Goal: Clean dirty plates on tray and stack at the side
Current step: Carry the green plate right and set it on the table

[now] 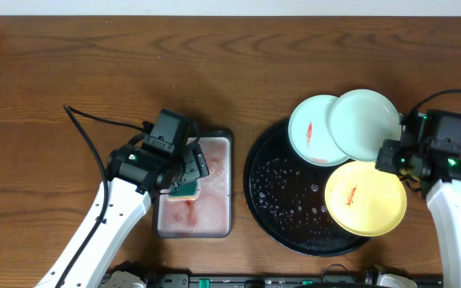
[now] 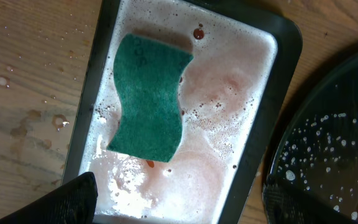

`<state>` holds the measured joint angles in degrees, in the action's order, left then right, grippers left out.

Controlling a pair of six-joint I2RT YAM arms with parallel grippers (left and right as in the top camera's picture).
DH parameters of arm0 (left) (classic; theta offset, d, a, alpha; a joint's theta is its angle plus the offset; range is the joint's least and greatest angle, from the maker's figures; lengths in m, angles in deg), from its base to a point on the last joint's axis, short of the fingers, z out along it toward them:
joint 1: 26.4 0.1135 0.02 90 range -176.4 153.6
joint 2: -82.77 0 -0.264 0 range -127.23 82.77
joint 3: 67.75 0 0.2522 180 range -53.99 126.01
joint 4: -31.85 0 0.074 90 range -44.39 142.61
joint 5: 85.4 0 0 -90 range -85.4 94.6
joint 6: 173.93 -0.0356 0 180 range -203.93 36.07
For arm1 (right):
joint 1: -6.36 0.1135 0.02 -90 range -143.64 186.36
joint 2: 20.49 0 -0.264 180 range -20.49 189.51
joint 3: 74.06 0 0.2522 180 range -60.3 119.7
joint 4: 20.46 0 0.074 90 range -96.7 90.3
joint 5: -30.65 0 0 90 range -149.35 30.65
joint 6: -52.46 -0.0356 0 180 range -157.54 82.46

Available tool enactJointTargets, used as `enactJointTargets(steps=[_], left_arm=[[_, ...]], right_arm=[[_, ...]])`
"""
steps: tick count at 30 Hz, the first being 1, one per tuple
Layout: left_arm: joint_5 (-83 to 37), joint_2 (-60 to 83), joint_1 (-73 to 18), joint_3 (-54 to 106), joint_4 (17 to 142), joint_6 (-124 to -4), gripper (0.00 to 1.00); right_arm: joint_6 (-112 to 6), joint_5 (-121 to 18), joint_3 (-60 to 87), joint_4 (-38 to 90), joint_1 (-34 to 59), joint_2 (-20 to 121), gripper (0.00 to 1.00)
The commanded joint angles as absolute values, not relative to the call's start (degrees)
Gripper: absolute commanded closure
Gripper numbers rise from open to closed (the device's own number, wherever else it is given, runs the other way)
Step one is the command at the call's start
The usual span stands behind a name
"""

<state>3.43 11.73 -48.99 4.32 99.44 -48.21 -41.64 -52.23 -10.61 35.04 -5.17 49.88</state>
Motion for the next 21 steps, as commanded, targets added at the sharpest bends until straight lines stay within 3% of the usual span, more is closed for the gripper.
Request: enactJointTargets(steps=[1, 16, 19, 21], left_arm=[[3.7, 11.6, -48.8, 4.3, 99.7, -48.8, 0.14], [3.7, 11.6, -48.8, 4.3, 99.7, -48.8, 0.14], [3.7, 11.6, -48.8, 4.3, 99.7, -48.8, 0.15], [3.7, 11.6, -48.8, 4.3, 99.7, -48.8, 0.14]], right_arm=[[-43.8, -51.3, -10.9, 35.0, -4.9, 46.9, 0.99], [-54.6, -56.9, -10.9, 32.7, -14.3, 48.3, 0.98], [-56.8, -55.1, -10.9, 31.2, -18.1, 51.8, 0.86], [-56.7, -52.0, -10.9, 28.2, -20.4, 57.5, 0.72]])
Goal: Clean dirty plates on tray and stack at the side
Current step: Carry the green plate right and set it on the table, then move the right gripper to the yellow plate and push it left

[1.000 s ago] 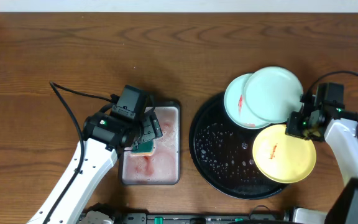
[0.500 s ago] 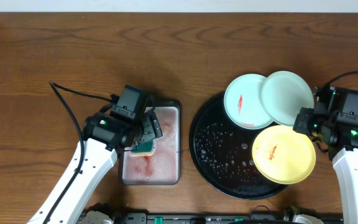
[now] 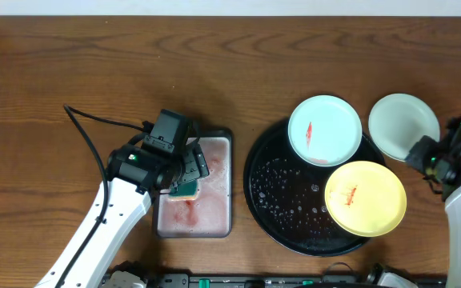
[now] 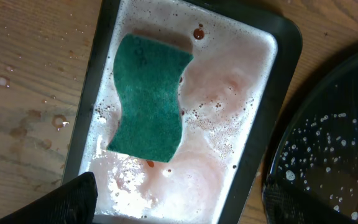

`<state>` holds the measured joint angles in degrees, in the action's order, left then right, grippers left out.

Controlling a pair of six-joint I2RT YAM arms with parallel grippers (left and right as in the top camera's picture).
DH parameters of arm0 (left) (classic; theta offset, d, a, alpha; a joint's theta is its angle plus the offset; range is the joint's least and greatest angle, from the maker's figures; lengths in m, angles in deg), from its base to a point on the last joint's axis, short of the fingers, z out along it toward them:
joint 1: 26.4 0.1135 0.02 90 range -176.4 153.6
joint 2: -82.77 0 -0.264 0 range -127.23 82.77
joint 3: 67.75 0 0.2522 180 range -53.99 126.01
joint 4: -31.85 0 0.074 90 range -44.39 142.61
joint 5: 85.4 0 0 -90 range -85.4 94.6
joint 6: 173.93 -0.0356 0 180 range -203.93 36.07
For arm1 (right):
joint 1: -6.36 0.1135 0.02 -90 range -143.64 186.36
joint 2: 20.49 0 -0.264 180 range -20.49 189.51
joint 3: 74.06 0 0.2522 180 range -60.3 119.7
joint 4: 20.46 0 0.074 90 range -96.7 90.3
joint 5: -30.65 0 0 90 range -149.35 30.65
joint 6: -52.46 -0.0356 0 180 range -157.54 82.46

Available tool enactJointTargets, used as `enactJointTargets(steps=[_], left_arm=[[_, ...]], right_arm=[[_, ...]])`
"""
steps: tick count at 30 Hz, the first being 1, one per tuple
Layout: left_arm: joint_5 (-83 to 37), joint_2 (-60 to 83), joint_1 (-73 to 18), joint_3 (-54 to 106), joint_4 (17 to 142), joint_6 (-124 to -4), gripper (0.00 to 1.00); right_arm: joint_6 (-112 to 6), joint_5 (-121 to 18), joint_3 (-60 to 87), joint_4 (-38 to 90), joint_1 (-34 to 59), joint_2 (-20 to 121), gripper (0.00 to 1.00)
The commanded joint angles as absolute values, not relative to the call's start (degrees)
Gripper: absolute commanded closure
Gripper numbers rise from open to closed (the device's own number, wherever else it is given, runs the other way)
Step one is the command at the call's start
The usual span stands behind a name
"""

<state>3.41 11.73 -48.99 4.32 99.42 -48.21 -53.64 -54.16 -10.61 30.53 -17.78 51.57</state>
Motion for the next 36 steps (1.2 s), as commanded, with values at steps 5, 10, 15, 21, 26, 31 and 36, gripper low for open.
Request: enactJointTargets(steps=[5, 10, 15, 21, 26, 31, 36], left_arm=[[3.7, 11.6, -48.8, 4.3, 99.7, -48.8, 0.14], [3.7, 11.6, -48.8, 4.3, 99.7, -48.8, 0.14], [3.7, 11.6, -48.8, 4.3, 99.7, -48.8, 0.15], [3.7, 11.6, -48.8, 4.3, 99.7, -48.8, 0.15], [3.7, 11.6, -48.8, 4.3, 99.7, -48.8, 0.14], [3.7, 11.6, -48.8, 4.3, 99.7, -48.8, 0.15], [3.7, 11.6, -48.8, 4.3, 99.7, -48.8, 0.14]], right_arm=[[-55.7, -49.7, -10.9, 19.6, -21.2, 66.9, 0.51], [-56.7, -52.4, -10.9, 14.9, -22.1, 72.4, 0.54], [-59.8, -60.6, -10.9, 15.4, -24.8, 73.7, 0.57], [-59.8, -59.9, -10.9, 15.2, -27.0, 77.6, 0.64], [-59.8, -59.9, -10.9, 15.6, -27.1, 77.6, 0.73], [-52.2, -51.8, -10.5, 15.1, -27.7, 73.4, 0.69], [-51.2, -49.8, -10.5, 13.3, -27.5, 70.6, 0.61]])
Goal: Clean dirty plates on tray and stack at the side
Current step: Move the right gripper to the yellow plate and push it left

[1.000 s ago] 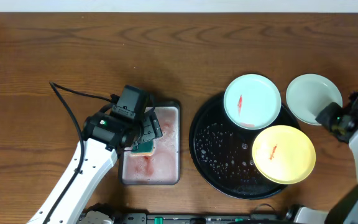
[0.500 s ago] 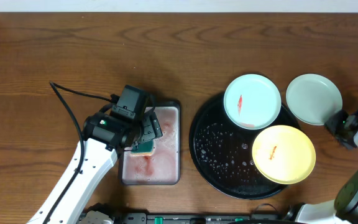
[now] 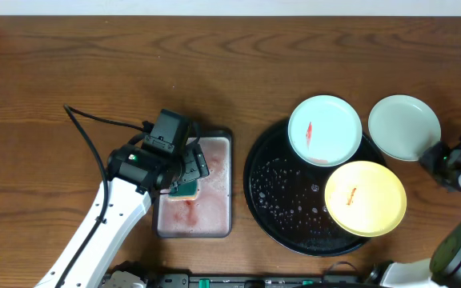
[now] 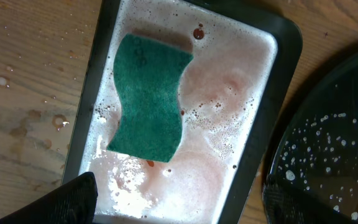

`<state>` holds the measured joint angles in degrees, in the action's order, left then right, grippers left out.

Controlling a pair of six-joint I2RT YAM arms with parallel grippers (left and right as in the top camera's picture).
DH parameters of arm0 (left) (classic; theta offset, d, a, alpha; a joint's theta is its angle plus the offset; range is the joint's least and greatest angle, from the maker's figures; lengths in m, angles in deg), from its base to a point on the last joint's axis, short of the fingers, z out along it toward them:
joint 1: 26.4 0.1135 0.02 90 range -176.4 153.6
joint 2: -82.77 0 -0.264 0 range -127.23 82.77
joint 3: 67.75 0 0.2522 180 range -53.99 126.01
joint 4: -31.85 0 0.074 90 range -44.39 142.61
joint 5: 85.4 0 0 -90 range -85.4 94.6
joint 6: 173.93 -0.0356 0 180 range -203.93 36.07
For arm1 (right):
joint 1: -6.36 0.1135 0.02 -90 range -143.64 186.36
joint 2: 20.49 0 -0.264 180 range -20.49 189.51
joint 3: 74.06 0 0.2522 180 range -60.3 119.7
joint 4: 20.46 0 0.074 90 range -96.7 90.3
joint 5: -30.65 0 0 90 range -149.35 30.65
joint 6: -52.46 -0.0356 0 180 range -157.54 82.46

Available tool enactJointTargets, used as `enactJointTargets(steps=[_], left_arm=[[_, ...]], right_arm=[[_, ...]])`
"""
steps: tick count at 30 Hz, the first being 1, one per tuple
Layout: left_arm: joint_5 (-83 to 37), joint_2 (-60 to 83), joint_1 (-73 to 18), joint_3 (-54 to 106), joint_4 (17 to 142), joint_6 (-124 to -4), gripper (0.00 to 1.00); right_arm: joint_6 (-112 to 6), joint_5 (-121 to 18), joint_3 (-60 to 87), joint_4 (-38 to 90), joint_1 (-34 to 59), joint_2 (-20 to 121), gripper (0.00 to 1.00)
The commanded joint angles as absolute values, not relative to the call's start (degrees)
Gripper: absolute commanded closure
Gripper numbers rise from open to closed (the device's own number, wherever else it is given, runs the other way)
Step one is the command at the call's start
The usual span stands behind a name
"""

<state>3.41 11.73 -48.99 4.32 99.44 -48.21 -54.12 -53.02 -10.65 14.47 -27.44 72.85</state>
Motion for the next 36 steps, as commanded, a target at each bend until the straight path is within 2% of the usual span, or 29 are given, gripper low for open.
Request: enactJointTargets(steps=[1, 4, 11, 13, 15, 19, 21, 22, 23, 27, 31, 36], left_arm=[[3.7, 11.6, -48.8, 4.3, 99.7, -48.8, 0.14], [3.7, 11.6, -48.8, 4.3, 99.7, -48.8, 0.15], [3.7, 11.6, -48.8, 4.3, 99.7, -48.8, 0.14], [3.7, 11.6, -48.8, 4.3, 99.7, -48.8, 0.14], [3.7, 11.6, -48.8, 4.3, 99.7, -48.8, 0.15], [3.7, 11.6, -48.8, 4.3, 99.7, -48.8, 0.14], [3.7, 11.6, -48.8, 4.3, 99.7, -48.8, 0.14], [3.7, 11.6, -48.8, 4.3, 99.7, -48.8, 0.14], [3.7, 11.6, -48.8, 4.3, 99.7, -48.8, 0.14], [3.7, 11.6, -48.8, 4.3, 99.7, -48.8, 0.14], [3.7, 11.6, -48.8, 4.3, 99.7, -48.8, 0.14], [3.7, 11.6, -48.8, 4.3, 99.7, -48.8, 0.14]], right_arm=[[-51.2, -50.0, -10.5, 13.0, -27.4, 70.7, 0.60], [-51.2, -51.2, -10.5, 11.1, -27.1, 72.4, 0.55], [-55.1, -51.2, -10.5, 6.1, -25.7, 80.1, 0.57], [-55.1, -52.6, -10.5, 6.7, -25.7, 80.5, 0.63], [-55.3, -57.7, -10.5, 8.7, -26.2, 80.1, 0.75], [-58.9, -63.8, -10.5, 12.9, -27.8, 77.0, 0.78], [-59.4, -65.3, -10.5, 14.6, -28.4, 74.6, 0.76], [-59.4, -65.1, -10.5, 15.1, -28.5, 72.3, 0.67], [-59.2, -63.6, -10.5, 15.2, -28.4, 71.0, 0.63], [-54.5, -46.2, -10.5, 17.1, -26.6, 62.3, 0.56], [-50.8, -42.2, -10.5, 28.3, -23.5, 52.9, 0.54], [-49.7, -51.5, -10.5, 44.7, -19.7, 45.2, 0.55]])
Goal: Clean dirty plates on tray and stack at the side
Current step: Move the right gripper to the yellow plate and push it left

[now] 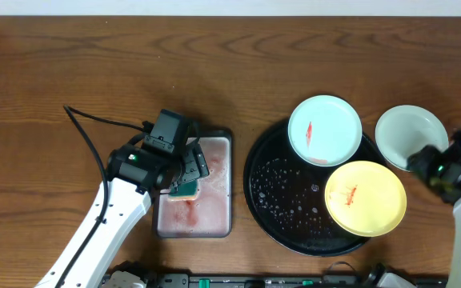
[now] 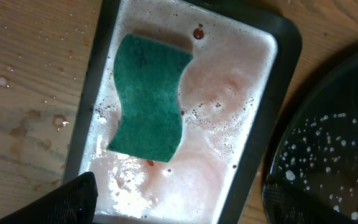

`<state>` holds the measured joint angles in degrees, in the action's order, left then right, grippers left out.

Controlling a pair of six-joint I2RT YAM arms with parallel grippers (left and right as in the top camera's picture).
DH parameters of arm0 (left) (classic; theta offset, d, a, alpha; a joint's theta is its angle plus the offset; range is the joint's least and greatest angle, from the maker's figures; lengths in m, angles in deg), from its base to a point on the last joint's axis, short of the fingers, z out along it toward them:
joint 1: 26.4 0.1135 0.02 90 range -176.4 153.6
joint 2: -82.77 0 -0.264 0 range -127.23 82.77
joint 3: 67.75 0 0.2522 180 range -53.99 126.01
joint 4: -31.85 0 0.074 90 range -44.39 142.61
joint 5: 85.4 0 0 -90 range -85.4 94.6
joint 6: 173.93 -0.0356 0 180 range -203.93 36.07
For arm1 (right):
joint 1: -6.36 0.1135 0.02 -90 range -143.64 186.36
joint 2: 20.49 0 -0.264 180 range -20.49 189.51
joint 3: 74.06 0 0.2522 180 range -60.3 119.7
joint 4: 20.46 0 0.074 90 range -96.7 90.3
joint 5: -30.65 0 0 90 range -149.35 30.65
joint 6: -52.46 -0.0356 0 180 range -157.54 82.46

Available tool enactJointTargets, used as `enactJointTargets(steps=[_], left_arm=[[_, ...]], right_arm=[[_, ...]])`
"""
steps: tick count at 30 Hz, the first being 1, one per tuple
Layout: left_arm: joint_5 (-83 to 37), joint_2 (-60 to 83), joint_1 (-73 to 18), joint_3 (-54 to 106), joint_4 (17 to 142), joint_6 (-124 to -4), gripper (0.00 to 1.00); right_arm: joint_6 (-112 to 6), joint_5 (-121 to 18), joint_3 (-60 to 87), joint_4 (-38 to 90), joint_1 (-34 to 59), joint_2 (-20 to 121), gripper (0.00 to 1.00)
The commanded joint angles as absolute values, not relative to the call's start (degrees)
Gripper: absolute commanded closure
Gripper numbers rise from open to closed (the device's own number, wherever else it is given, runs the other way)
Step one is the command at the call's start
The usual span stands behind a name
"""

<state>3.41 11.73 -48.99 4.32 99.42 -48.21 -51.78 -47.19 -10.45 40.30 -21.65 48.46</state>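
Observation:
Two smeared plates lie on the round black tray [image 1: 282, 208]: a light blue plate [image 1: 324, 130] at its back and a yellow plate [image 1: 365, 198] at its front right. A pale green plate [image 1: 406, 132] rests on the table right of the tray. My right gripper [image 1: 422, 160] is at that plate's front right rim; its jaws are not readable. My left gripper [image 2: 179, 205] hangs open over the grey pan [image 2: 278, 112] of pink soapy water, where the green sponge [image 2: 148, 99] lies clear of both fingers.
Water drops mark the wood left of the pan [image 2: 58, 121]. A black cable [image 1: 90, 144] runs from the left arm across the table. The pan and tray stand close together, with a narrow strip of wood between them.
My right gripper was apart from the pale green plate near the right frame edge; now it is at the plate's front right rim. The plate sits slightly further right. The left arm has not moved.
First the pale green plate was over the tray's back right, overlapping the blue plate, with my right gripper at it. Then it lay on the table right of the tray. The gripper was later clear of it, and now is at its rim. The left gripper stayed open over the sponge.

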Motion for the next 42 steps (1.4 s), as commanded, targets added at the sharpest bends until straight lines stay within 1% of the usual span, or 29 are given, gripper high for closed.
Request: enactJointTargets(steps=[1, 4, 7, 11, 14, 16, 18, 21, 23, 26, 27, 34, 42], left_arm=[[3.7, 11.6, -48.8, 4.3, 99.7, -48.8, 0.14], [3.7, 11.6, -48.8, 4.3, 99.7, -48.8, 0.14], [3.7, 11.6, -48.8, 4.3, 99.7, -48.8, 0.14], [3.7, 11.6, -48.8, 4.3, 99.7, -48.8, 0.14], [3.7, 11.6, -48.8, 4.3, 99.7, -48.8, 0.14], [3.7, 11.6, -48.8, 4.3, 99.7, -48.8, 0.14], [3.7, 11.6, -48.8, 4.3, 99.7, -48.8, 0.15], [3.7, 11.6, -48.8, 4.3, 99.7, -48.8, 0.14], [3.7, 11.6, -48.8, 4.3, 99.7, -48.8, 0.14], [3.7, 11.6, -48.8, 4.3, 99.7, -48.8, 0.14], [3.7, 11.6, -48.8, 4.3, 99.7, -48.8, 0.14], [3.7, 11.6, -48.8, 4.3, 99.7, -48.8, 0.14], [3.7, 11.6, -48.8, 4.3, 99.7, -48.8, 0.14]], right_arm=[[-49.6, -53.6, -10.5, 46.9, -19.1, 44.5, 0.53], [-49.2, -58.7, -10.5, 52.5, -18.0, 43.5, 0.52], [-48.3, -62.6, -10.7, 54.6, -17.9, 43.9, 0.52], [-47.2, -64.1, -11.9, 54.3, -18.0, 44.4, 0.45], [-46.5, -64.4, -14.1, 50.7, -18.0, 45.1, 0.39], [-46.5, -62.4, -15.6, 48.0, -18.0, 45.8, 0.40], [-46.8, -59.8, -17.0, 46.4, -18.0, 46.8, 0.43], [-46.9, -61.0, -19.7, 44.0, -18.0, 48.6, 0.47], [-46.9, -61.3, -21.2, 42.3, -18.0, 49.8, 0.56], [-47.0, -61.2, -22.5, 40.7, -18.0, 50.6, 0.92], [-47.3, -61.2, -22.6, 40.7, -18.0, 50.6, 0.99], [-47.6, -53.8, -22.6, 42.8, -18.0, 49.9, 0.99], [-41.9, -42.8, -22.6, 43.5, -17.9, 46.4, 0.99]])
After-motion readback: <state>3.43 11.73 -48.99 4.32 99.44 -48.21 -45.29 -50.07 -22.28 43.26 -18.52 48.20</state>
